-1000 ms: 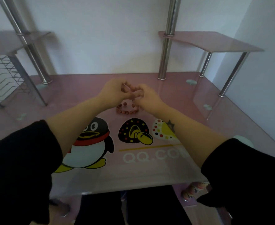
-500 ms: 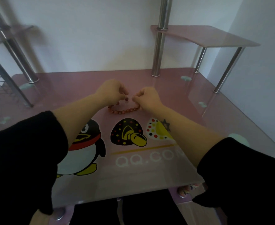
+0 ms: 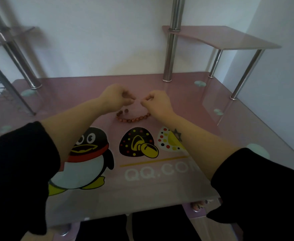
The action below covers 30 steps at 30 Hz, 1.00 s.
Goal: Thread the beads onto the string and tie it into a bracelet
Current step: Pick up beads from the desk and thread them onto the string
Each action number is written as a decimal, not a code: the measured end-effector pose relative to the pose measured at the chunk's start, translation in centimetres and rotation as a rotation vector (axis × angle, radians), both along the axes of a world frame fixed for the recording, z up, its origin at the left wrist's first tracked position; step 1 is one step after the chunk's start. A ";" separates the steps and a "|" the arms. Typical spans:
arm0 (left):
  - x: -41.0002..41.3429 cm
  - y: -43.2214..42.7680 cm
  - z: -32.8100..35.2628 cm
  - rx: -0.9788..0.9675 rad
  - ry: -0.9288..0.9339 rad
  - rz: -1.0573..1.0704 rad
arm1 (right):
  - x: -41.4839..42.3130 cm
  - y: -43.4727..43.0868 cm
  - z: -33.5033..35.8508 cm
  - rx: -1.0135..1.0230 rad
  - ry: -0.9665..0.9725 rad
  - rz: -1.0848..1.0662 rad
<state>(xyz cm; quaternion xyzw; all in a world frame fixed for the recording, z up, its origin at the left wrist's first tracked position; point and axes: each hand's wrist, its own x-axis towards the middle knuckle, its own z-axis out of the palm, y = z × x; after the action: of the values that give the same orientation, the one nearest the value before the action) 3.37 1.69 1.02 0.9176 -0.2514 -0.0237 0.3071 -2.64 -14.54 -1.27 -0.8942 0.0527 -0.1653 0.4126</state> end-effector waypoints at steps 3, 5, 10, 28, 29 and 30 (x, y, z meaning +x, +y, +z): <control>-1.1 1.5 0.6 -0.136 0.105 -0.010 | -0.2 0.6 0.3 0.006 -0.019 0.017; -1.6 2.1 0.6 -0.179 0.152 -0.003 | -0.5 1.0 0.5 0.008 -0.030 0.036; -2.5 3.2 -0.3 -0.339 0.322 0.033 | -1.2 1.7 0.3 -0.020 -0.060 0.101; -3.1 3.7 -1.4 -0.595 0.514 0.025 | -1.6 2.3 -0.3 -0.294 -0.151 0.089; -3.2 3.7 -1.4 -0.597 0.519 0.026 | -1.7 2.3 -0.3 -0.306 -0.160 0.085; -3.2 3.7 -1.4 -0.595 0.521 0.024 | -1.7 2.3 -0.3 -0.315 -0.167 0.083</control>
<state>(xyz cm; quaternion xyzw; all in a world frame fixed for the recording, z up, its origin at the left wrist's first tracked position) 0.20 5.37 -0.35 0.7545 -0.1502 -0.1782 0.6136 -4.38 -12.20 -1.52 -0.9324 -0.0453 -0.2278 0.2770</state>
